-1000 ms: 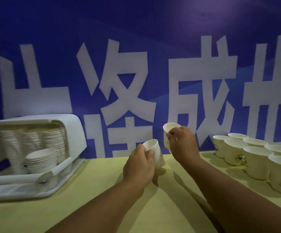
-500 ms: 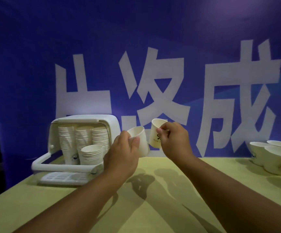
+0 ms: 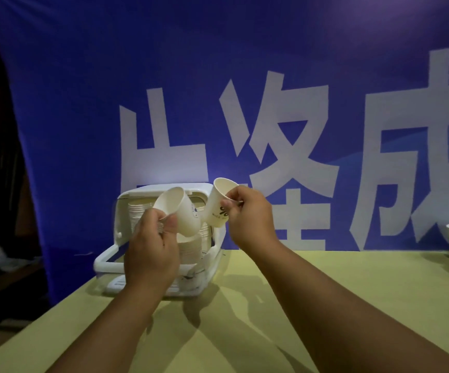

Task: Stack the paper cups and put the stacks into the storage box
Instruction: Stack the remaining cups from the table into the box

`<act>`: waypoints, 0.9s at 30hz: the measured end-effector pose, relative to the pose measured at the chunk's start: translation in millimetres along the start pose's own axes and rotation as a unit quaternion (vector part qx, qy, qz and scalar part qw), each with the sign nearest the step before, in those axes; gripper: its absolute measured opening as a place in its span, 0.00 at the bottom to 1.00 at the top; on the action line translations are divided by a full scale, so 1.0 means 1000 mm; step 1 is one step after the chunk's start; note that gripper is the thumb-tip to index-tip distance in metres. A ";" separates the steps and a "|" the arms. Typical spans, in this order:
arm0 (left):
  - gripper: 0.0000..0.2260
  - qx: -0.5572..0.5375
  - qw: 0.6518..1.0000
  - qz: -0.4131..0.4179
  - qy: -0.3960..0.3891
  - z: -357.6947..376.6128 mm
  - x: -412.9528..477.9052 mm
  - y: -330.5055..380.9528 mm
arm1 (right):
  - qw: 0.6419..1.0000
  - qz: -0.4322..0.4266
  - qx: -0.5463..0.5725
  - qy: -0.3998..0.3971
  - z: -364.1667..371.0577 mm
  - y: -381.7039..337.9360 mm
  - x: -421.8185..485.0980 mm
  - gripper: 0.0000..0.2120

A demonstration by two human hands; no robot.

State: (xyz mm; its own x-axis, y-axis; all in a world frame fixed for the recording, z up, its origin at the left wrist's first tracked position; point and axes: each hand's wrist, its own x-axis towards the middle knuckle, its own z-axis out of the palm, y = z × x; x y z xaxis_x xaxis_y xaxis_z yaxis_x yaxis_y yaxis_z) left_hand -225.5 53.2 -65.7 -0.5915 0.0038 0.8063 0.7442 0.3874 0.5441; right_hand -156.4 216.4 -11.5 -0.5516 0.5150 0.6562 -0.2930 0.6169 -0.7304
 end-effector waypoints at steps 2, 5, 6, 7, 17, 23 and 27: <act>0.15 0.015 1.000 -0.008 -0.003 -0.004 0.003 -0.007 | 1.000 0.009 0.015 0.001 0.013 -0.008 0.001 0.05; 0.10 0.047 0.998 -0.016 -0.036 -0.003 0.003 -0.014 | 1.000 -0.004 -0.001 0.017 0.027 -0.009 -0.001 0.04; 0.09 0.054 0.997 -0.023 -0.047 -0.003 0.004 -0.016 | 1.000 -0.010 -0.011 0.022 0.029 -0.007 -0.002 0.04; 0.08 0.058 0.996 -0.030 -0.056 -0.003 0.006 -0.017 | 0.999 -0.015 -0.020 0.022 0.031 -0.004 -0.004 0.04; 0.11 0.222 0.956 -0.016 -0.192 -0.004 0.009 -0.030 | 0.997 -0.055 -0.048 0.018 0.029 0.011 -0.007 0.07; 0.26 0.238 0.930 -0.030 -0.276 0.003 0.005 -0.042 | 0.994 -0.104 -0.034 -0.017 0.037 0.008 -0.011 0.04; 0.27 0.221 0.937 -0.043 -0.267 0.003 0.004 -0.043 | 0.989 -0.117 -0.072 -0.055 0.043 0.012 -0.014 0.05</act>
State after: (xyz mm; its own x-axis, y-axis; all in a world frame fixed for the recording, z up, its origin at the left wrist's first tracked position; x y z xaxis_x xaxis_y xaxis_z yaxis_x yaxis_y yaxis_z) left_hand -260.6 39.7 -86.5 -0.8018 0.3705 0.4689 0.5556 0.7511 0.3566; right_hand -185.6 190.6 -37.6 -0.5660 0.2843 0.7738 -0.3128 0.7944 -0.5206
